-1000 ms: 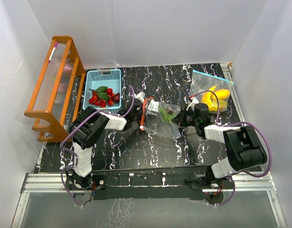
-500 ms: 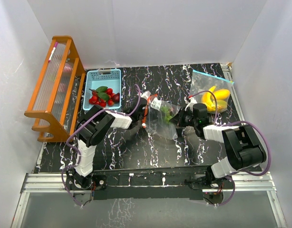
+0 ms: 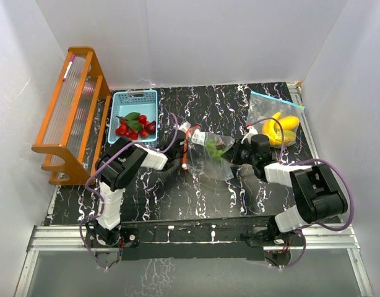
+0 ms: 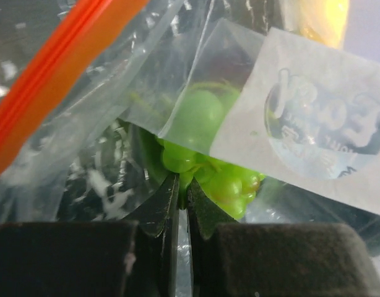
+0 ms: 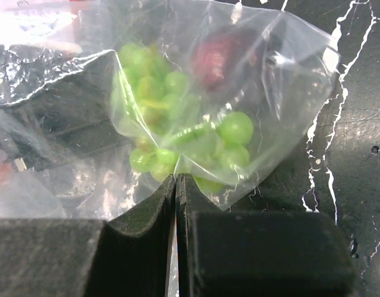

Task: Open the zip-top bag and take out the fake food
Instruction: Pick up the fake fruit from the zipper food storage bag.

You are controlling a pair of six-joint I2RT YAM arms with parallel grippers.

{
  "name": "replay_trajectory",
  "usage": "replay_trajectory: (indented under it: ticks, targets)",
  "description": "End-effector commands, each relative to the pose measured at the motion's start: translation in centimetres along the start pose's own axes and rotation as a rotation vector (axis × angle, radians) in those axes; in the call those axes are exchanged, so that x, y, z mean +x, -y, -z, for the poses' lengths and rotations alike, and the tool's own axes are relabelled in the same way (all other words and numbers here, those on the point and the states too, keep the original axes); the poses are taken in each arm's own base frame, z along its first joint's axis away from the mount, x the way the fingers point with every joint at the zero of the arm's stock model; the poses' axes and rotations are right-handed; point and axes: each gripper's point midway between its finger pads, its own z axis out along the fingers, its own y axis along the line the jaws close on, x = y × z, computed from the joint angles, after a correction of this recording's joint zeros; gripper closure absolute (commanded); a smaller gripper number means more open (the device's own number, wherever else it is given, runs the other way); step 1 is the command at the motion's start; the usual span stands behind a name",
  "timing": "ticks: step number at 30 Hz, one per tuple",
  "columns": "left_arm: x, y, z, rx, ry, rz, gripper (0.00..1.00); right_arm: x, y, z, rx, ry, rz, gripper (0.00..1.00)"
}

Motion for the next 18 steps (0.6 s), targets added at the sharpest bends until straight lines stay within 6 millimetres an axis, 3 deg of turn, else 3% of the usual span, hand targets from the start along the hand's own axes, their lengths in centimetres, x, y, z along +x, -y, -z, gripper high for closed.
replay_trajectory:
  ticks: [1, 18]
  targets:
    - [-2.8, 1.1, 2.5, 0.07, 0.057, 0.047, 1.0, -2.1, -0.2, 0.5, 0.009, 0.072, 0.017, 0.92]
    - [-6.9, 0.5, 9.9, 0.02, 0.196, 0.039, 1.0, -3.6, 1.8, 1.0, 0.019, 0.111, -0.042, 0.92]
